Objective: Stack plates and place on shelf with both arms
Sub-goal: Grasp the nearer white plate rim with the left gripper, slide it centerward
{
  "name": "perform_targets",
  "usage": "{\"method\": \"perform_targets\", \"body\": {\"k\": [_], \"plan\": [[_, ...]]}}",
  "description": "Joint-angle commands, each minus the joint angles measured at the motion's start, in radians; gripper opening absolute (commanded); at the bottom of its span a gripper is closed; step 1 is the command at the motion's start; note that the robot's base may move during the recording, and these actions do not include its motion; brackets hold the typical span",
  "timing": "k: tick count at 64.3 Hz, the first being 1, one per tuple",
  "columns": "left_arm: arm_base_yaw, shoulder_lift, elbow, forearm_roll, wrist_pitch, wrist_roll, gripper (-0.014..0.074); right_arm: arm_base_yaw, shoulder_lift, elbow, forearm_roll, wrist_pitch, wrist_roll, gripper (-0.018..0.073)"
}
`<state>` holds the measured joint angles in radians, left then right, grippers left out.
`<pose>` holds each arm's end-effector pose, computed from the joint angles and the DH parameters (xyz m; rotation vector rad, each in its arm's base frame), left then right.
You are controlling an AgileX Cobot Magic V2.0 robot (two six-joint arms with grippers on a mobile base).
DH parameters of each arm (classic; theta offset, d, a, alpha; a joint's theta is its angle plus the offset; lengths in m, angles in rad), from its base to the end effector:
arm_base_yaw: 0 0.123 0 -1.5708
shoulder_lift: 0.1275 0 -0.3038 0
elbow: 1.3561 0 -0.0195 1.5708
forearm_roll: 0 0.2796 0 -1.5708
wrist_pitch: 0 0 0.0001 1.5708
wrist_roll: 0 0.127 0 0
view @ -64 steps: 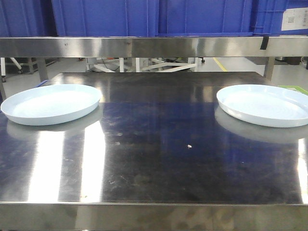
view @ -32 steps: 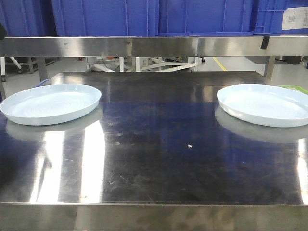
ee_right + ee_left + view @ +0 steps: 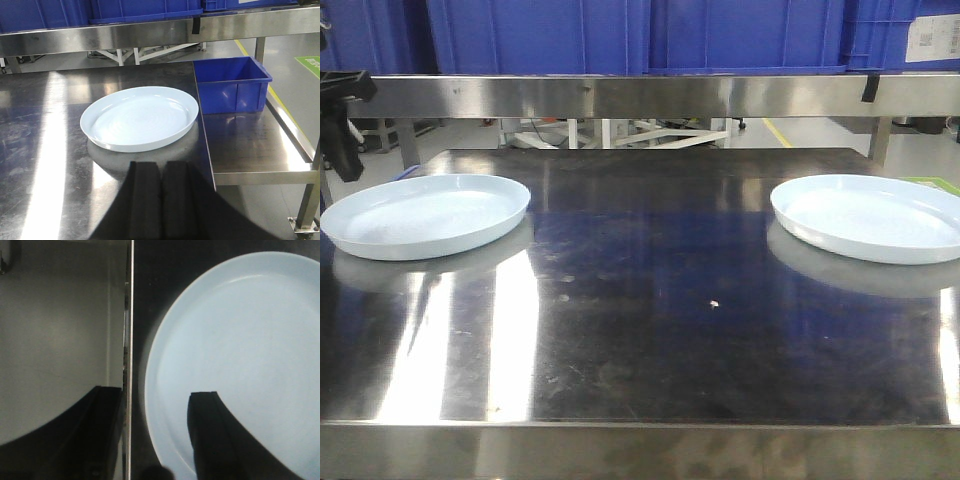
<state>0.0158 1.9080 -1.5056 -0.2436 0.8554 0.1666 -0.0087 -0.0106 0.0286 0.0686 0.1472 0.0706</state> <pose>0.4586 -0.0159 0.2121 0.0378 2.7153 -0.2433 0.1025 0.0004 0.1873 0.1136 1.6456 0.1072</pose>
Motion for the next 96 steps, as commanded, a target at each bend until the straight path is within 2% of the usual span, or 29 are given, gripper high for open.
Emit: {"method": "perform_targets", "body": {"k": [1, 45, 51, 71, 85, 96], "plan": [[0.002, -0.017, -0.064, -0.012, -0.005, -0.006, 0.0384, -0.004, -0.019, 0.001, -0.009, -0.085, -0.003, 0.0057], [0.002, 0.049, -0.064, -0.012, 0.013, -0.006, 0.0377, -0.004, -0.019, 0.001, -0.009, -0.085, -0.003, 0.0057], [0.002, 0.049, -0.064, -0.012, 0.013, -0.006, 0.0337, -0.004, -0.019, 0.001, -0.009, -0.085, -0.003, 0.0057], [0.002, 0.049, -0.064, -0.007, 0.030, -0.006, 0.0078, -0.004, -0.019, 0.001, -0.009, -0.085, -0.003, 0.0057], [0.002, 0.036, -0.074, 0.011, 0.046, -0.006, 0.0083, -0.004, -0.019, 0.001, -0.009, -0.085, -0.003, 0.0057], [0.002, 0.034, -0.155, 0.010, 0.146, -0.006, 0.0083, -0.004, -0.019, 0.001, -0.009, -0.085, -0.003, 0.0057]]}}
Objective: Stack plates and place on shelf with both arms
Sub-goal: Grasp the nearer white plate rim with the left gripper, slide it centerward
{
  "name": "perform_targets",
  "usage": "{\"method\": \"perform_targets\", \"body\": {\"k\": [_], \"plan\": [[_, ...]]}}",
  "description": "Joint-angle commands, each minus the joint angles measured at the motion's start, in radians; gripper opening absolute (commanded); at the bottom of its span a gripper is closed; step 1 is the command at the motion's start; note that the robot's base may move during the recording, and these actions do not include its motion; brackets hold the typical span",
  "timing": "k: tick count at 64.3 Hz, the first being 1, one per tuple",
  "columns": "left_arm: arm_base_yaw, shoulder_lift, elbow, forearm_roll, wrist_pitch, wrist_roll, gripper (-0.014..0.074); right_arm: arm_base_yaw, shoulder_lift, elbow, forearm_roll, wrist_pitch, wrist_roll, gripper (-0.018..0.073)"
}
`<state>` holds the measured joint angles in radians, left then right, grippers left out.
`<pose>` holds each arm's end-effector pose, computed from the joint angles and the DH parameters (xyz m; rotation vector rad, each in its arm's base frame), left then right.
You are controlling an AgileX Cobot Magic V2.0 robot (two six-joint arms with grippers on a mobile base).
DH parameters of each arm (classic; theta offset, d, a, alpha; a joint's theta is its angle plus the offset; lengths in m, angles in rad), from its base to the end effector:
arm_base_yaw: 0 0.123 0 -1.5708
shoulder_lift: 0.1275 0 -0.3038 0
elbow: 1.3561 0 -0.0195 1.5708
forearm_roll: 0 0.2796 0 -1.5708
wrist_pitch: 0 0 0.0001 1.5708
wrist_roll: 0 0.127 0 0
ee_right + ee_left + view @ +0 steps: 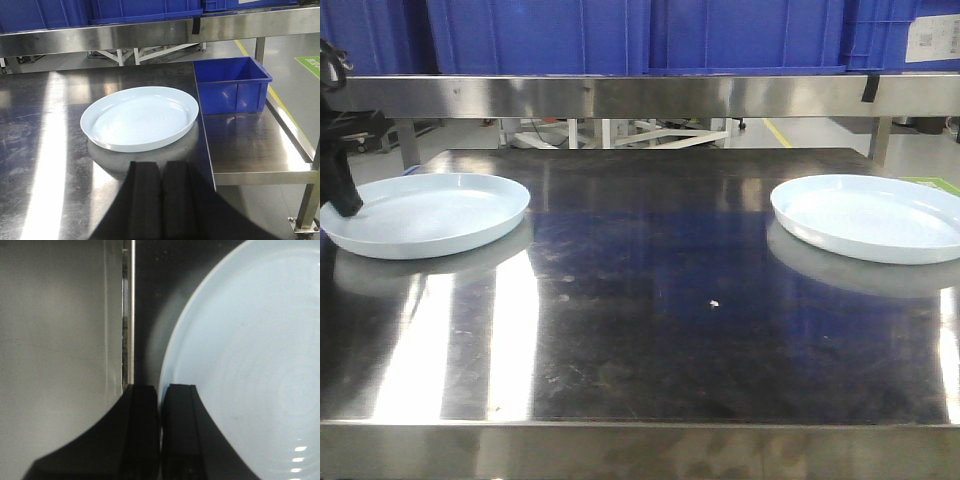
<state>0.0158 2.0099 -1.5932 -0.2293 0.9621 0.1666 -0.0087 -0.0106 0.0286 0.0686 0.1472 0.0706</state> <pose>0.4700 -0.0163 0.1878 0.0649 2.8343 -0.2562 0.1025 0.0004 0.1873 0.1136 1.6456 0.1072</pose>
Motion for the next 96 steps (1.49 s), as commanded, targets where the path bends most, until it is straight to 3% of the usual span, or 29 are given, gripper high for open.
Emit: {"method": "perform_targets", "body": {"k": [1, 10, 20, 29, 35, 57, 62, 71, 76, 86, 96], "plan": [[0.000, -0.068, -0.075, -0.009, 0.048, -0.006, 0.0083, -0.004, -0.019, 0.001, -0.009, -0.085, -0.003, 0.0057], [-0.014, -0.068, -0.152, -0.066, 0.110, -0.006, 0.0083, -0.004, -0.019, 0.001, -0.009, -0.085, -0.003, 0.0057], [-0.053, -0.068, -0.189, -0.205, 0.117, -0.006, 0.0083, -0.004, -0.019, 0.001, -0.009, -0.085, -0.003, 0.0057], [-0.119, -0.066, -0.189, -0.315, 0.083, -0.006, 0.0083, -0.004, -0.019, 0.001, -0.009, -0.085, -0.003, 0.0057], [-0.164, -0.049, -0.189, -0.341, 0.038, -0.006, 0.0083, -0.004, -0.019, 0.001, -0.009, -0.085, -0.003, 0.0057], [-0.306, 0.054, -0.189, -0.339, -0.045, -0.006, 0.0101, -0.004, -0.019, 0.001, -0.009, -0.085, -0.003, 0.0057], [-0.317, 0.062, -0.189, -0.339, -0.043, -0.006, 0.0164, -0.004, -0.019, 0.001, -0.009, -0.085, -0.003, 0.0057], [-0.319, 0.060, -0.189, -0.329, -0.047, -0.006, 0.0358, -0.004, -0.019, 0.001, -0.009, -0.085, -0.003, 0.0057], [-0.319, 0.048, -0.191, -0.322, -0.033, -0.006, 0.0408, -0.004, -0.019, 0.001, -0.009, -0.085, -0.003, 0.0057], [-0.319, -0.007, -0.191, -0.242, -0.022, -0.006, 0.0358, -0.004, -0.019, 0.001, -0.009, -0.085, -0.003, 0.0057], [-0.323, -0.087, -0.189, -0.181, -0.022, -0.006, 0.0231, -0.004, -0.019, 0.001, -0.009, -0.085, -0.003, 0.0057]]}}
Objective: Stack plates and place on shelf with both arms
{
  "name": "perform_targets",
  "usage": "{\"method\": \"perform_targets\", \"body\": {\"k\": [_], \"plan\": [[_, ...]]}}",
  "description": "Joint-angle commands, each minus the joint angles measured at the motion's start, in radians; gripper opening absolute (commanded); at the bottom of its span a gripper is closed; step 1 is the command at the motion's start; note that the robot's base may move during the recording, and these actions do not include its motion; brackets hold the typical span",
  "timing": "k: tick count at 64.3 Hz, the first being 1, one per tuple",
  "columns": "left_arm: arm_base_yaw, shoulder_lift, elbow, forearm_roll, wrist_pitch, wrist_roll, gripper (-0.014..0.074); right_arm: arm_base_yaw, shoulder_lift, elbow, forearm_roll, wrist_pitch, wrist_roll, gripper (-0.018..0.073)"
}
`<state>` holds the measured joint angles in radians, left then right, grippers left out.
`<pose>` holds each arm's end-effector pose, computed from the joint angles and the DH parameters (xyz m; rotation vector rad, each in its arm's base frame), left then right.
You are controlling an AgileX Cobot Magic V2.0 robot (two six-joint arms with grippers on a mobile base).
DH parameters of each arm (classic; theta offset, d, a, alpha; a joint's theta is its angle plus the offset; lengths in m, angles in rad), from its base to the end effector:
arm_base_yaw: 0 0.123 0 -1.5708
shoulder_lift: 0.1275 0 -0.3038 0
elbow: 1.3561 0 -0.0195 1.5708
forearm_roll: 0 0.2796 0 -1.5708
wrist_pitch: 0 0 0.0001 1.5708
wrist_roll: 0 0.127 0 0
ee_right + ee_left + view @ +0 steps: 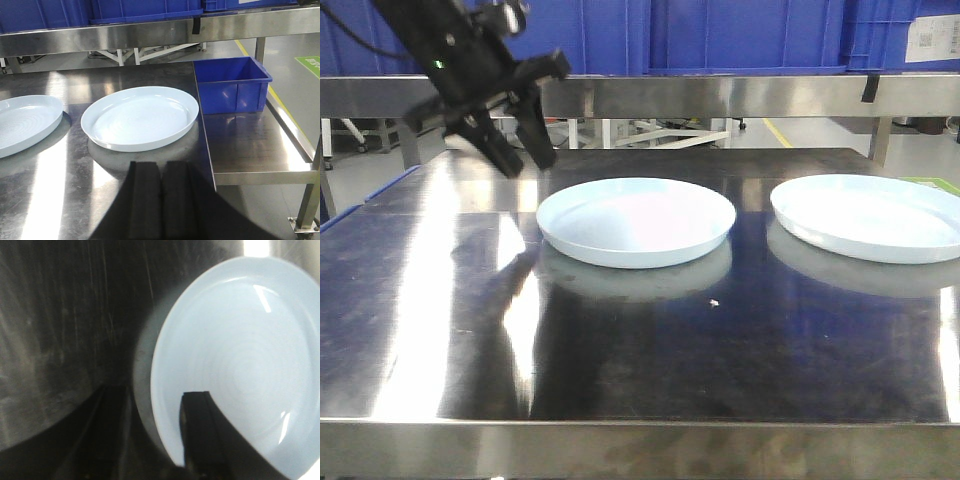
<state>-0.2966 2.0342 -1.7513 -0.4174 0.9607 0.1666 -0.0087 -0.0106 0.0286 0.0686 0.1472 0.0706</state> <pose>0.4659 -0.1865 0.2325 0.3957 2.6735 -0.5718 0.1025 0.0004 0.1873 0.1136 1.6456 0.1072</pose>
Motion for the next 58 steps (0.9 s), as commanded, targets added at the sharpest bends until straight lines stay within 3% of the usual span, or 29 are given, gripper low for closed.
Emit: {"method": "perform_targets", "body": {"k": [1, 11, 28, 39, 46, 52, 58], "plan": [[-0.013, -0.119, -0.031, 0.016, -0.022, -0.006, 0.0218, -0.004, -0.019, 0.001, -0.009, -0.085, -0.003, 0.0057], [-0.041, -0.243, 0.056, 0.158, -0.152, -0.006, 0.0078, -0.004, -0.019, 0.001, -0.009, -0.085, -0.003, 0.0057], [-0.046, -0.548, 0.477, 0.198, -0.640, -0.006, 0.0082, -0.004, -0.019, 0.001, -0.009, -0.085, -0.003, 0.0057], [-0.046, -0.761, 0.805, 0.276, -0.921, -0.006, 0.0082, -0.004, -0.019, 0.001, -0.009, -0.085, -0.003, 0.0057], [-0.043, -0.908, 0.976, 0.317, -1.028, -0.002, 0.0082, -0.004, -0.019, 0.001, -0.009, -0.085, -0.003, 0.0057], [-0.043, -1.018, 1.100, 0.383, -1.060, -0.002, 0.0082, -0.004, -0.019, 0.001, -0.009, -0.085, -0.003, 0.0057], [-0.043, -1.135, 1.197, 0.397, -1.062, -0.002, 0.0082, -0.004, -0.019, 0.001, -0.009, -0.085, -0.003, 0.0057]]}}
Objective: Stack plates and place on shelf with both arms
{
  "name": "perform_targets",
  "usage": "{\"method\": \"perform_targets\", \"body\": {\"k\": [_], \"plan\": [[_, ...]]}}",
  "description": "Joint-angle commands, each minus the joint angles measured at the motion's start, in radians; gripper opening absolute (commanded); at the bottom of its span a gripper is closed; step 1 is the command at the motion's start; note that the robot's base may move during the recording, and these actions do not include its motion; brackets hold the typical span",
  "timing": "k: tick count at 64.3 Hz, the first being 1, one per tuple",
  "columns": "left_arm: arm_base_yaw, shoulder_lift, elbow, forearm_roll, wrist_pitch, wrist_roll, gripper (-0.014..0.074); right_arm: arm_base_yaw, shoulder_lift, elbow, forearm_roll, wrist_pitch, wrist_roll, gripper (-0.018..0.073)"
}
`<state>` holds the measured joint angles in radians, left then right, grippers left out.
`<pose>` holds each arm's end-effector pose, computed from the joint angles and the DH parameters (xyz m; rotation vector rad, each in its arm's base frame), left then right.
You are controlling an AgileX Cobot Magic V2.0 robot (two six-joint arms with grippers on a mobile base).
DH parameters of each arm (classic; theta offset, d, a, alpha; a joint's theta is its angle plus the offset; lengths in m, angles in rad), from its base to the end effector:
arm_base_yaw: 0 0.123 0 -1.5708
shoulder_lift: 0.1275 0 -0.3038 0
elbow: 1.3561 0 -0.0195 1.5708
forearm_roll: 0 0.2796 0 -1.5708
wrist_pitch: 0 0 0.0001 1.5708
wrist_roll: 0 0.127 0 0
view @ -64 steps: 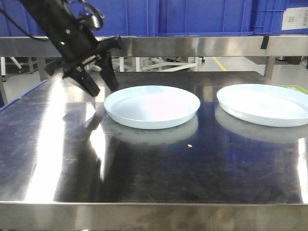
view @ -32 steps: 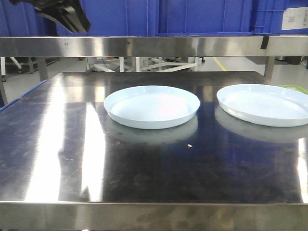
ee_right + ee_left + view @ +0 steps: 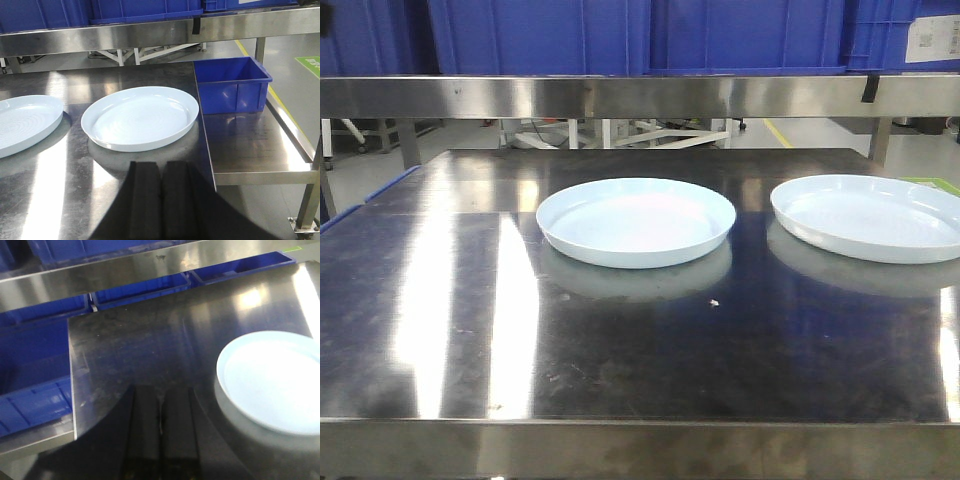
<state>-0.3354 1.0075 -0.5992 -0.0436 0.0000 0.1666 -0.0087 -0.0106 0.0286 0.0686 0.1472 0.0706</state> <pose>0.2490 -0.0868 0.2885 0.4304 1.8449 -0.1448 0.1025 0.0004 0.1873 0.1136 1.6456 0.1072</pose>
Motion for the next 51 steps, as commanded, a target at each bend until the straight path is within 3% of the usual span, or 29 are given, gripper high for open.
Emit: {"method": "perform_targets", "body": {"k": [1, 12, 23, 40, 51], "plan": [[-0.005, -0.125, 0.059, 0.023, -0.101, -0.002, 0.0082, -0.004, -0.019, 0.001, -0.009, -0.085, -0.003, 0.0057], [0.009, -0.312, 0.196, 0.013, -0.101, -0.002, 0.0085, -0.004, -0.019, 0.001, -0.009, -0.085, -0.003, 0.0057], [0.102, -0.437, 0.253, -0.050, -0.097, -0.002, 0.0090, -0.004, -0.019, 0.001, -0.009, -0.085, -0.003, 0.0057], [0.207, -0.503, 0.253, -0.076, -0.090, -0.002, 0.0090, -0.004, -0.019, 0.001, -0.009, -0.085, -0.003, 0.0057], [0.217, -0.505, 0.253, -0.076, -0.090, -0.002, 0.0090, -0.004, -0.019, 0.001, -0.009, -0.085, -0.003, 0.0057]]}}
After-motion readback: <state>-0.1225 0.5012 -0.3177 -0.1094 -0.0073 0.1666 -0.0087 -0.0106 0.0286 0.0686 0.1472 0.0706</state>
